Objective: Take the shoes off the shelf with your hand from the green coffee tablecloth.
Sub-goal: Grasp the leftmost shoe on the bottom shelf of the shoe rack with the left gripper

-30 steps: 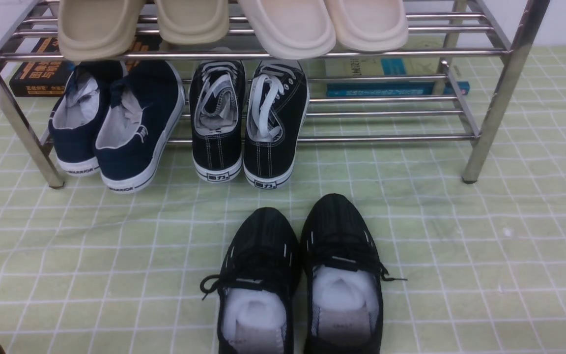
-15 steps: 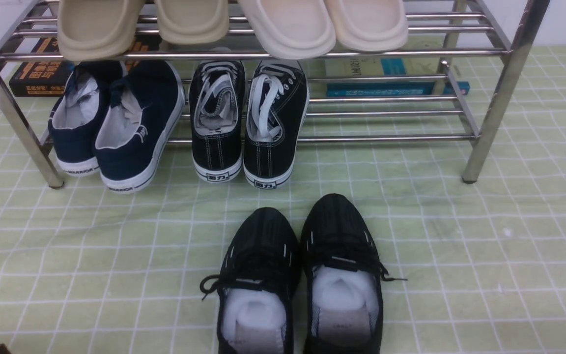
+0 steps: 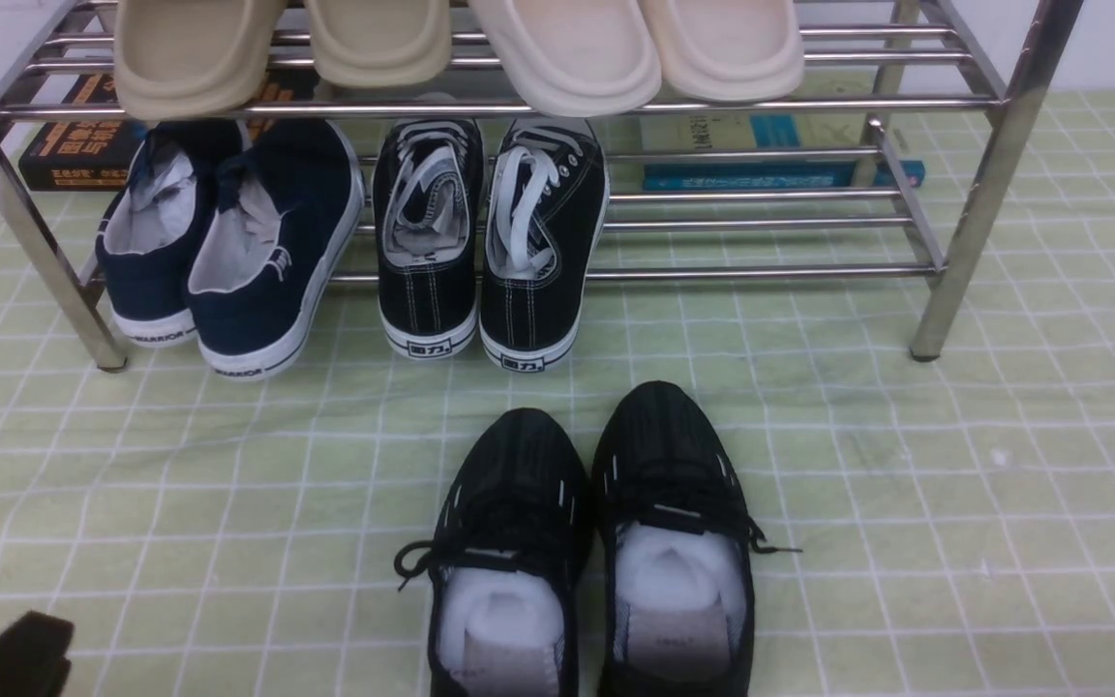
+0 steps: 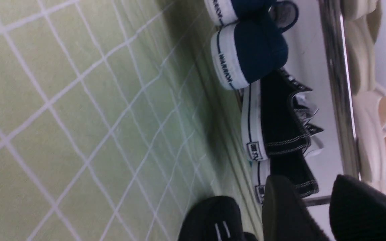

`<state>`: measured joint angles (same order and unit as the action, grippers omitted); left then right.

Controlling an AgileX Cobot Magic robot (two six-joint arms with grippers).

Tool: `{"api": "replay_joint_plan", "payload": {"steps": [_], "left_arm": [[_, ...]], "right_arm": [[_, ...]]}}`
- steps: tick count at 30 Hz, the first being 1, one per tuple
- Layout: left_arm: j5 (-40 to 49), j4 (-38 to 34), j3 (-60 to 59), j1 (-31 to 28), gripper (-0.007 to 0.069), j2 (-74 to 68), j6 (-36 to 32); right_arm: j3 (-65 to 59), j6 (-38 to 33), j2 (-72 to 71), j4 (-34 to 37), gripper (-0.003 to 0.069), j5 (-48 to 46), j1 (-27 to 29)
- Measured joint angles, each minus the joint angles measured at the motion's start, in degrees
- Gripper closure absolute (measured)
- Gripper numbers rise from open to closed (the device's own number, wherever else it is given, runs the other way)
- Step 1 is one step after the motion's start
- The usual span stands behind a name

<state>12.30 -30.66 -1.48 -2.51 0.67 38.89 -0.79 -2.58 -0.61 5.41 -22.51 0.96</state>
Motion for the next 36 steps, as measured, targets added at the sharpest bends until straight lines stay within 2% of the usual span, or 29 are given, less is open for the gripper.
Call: {"api": "replay_joint_plan", "payload": {"steps": [6,7,12,14,18,19,21,22,23,26,30,33,36], "left_arm": [[-6.76,-0.37,0.00,0.00,0.0406,0.00,0.00],[-6.72,0.53,1.13,0.00,0.0442,0.00,-0.32],[-0.28,7.94,13.34,0.00,0.0601,-2.72,-6.43],[5.54,12.12,20.11,0.00,0.0624,-7.93,-8.49],[22.51,20.37,32.25,0.00,0.0624,-22.42,-9.66],[22.51,20.81,32.81,0.00,0.0624,-23.28,-9.76],[34.19,27.45,40.25,0.00,0.0624,-35.31,-10.34],[36.36,29.92,42.20,0.00,0.0624,-38.70,-10.41],[36.82,29.92,42.67,0.00,0.0624,-39.53,-10.47],[40.98,38.35,51.12,0.00,0.0623,-54.07,-10.47],[40.78,41.10,57.50,0.00,0.0599,-64.02,-10.42],[39.61,41.56,64.63,0.00,0.0536,-72.92,-10.42],[39.30,41.89,72.14,0.00,0.0436,-81.32,-10.22]], "right_arm": [[0.00,0.00,0.00,0.00,0.0420,0.00,0.00],[0.00,0.00,0.00,0.00,0.0420,0.00,0.00],[0.00,0.00,0.00,0.00,0.0420,0.00,0.00],[0.00,0.00,0.00,0.00,0.0420,0.00,0.00],[0.00,0.00,0.00,0.00,0.0420,0.00,0.00],[0.00,0.00,0.00,0.00,0.0420,0.00,0.00],[0.00,0.00,0.00,0.00,0.0420,0.00,0.00],[0.00,0.00,0.00,0.00,0.0420,0.00,0.00],[0.00,0.00,0.00,0.00,0.0420,0.00,0.00],[0.00,0.00,0.00,0.00,0.0420,0.00,0.00],[0.00,0.00,0.00,0.00,0.0420,0.00,0.00],[0.00,0.00,0.00,0.00,0.0420,0.00,0.00],[0.00,0.00,0.00,0.00,0.0420,0.00,0.00]]}}
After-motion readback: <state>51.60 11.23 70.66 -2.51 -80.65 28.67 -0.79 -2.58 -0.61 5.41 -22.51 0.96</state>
